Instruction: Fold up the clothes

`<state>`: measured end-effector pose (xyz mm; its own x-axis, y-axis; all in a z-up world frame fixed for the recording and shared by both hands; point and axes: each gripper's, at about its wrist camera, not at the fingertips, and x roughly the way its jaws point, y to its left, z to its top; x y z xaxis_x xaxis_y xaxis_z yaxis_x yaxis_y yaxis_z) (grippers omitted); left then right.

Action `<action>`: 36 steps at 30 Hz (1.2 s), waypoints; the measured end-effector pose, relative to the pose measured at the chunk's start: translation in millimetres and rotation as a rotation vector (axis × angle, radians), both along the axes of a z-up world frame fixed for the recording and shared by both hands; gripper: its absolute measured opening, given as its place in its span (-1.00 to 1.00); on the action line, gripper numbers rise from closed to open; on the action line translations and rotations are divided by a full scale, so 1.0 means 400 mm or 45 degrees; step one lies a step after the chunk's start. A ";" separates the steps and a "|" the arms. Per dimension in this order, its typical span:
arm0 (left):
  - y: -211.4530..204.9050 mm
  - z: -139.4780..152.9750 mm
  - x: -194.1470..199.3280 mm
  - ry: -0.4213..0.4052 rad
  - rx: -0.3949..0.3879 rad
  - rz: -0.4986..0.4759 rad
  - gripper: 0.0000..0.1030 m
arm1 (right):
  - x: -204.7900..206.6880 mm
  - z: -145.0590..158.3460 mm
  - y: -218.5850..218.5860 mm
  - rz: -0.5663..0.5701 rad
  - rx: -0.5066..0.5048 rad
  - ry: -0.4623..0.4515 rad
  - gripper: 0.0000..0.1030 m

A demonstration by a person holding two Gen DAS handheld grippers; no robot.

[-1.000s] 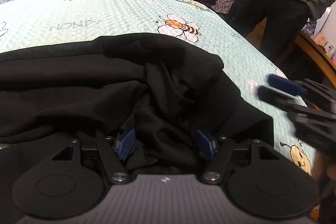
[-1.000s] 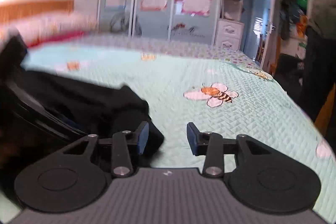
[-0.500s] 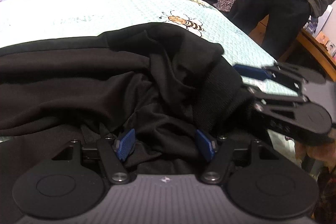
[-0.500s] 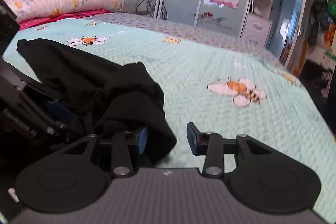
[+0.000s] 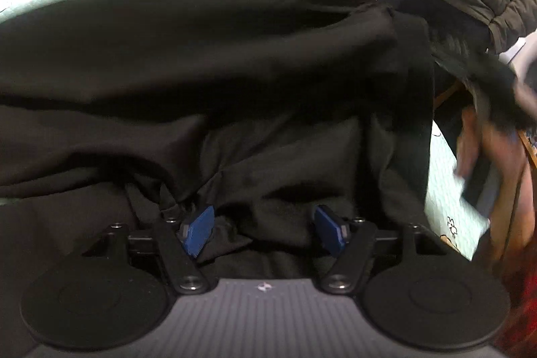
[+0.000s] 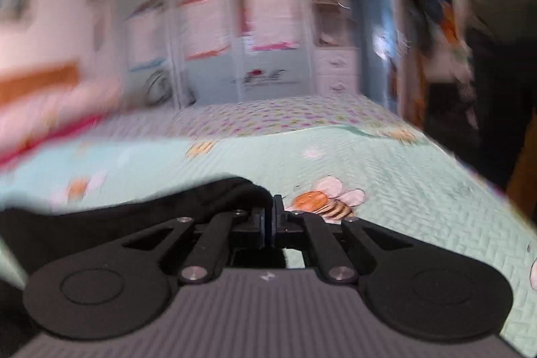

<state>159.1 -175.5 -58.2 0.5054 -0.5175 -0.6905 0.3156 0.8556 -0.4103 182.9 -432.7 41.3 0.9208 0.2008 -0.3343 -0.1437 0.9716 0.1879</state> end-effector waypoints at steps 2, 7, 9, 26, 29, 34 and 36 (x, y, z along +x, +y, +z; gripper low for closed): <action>-0.016 -0.001 -0.005 -0.015 0.020 -0.007 0.37 | 0.081 -0.016 -0.038 -0.055 0.025 0.031 -0.82; -0.013 0.005 -0.030 -0.042 0.037 -0.050 0.37 | 0.205 -0.157 -0.077 -0.125 0.064 0.399 -0.60; 0.006 0.011 -0.035 -0.033 -0.001 -0.055 0.37 | 0.161 -0.170 -0.123 -0.152 0.258 0.423 -0.59; 0.064 0.031 -0.106 0.007 -0.029 -0.018 0.37 | -0.239 -0.194 -0.055 0.341 0.378 0.439 -0.45; 0.066 0.028 -0.112 0.012 -0.014 -0.004 0.37 | -0.235 -0.194 -0.021 0.382 0.322 0.406 -0.46; 0.067 0.026 -0.120 0.007 0.031 -0.014 0.37 | -0.239 -0.190 0.013 0.325 0.194 0.392 -0.92; 0.071 0.032 -0.126 -0.001 0.059 -0.043 0.37 | -0.272 -0.163 0.001 0.290 0.183 0.370 -0.93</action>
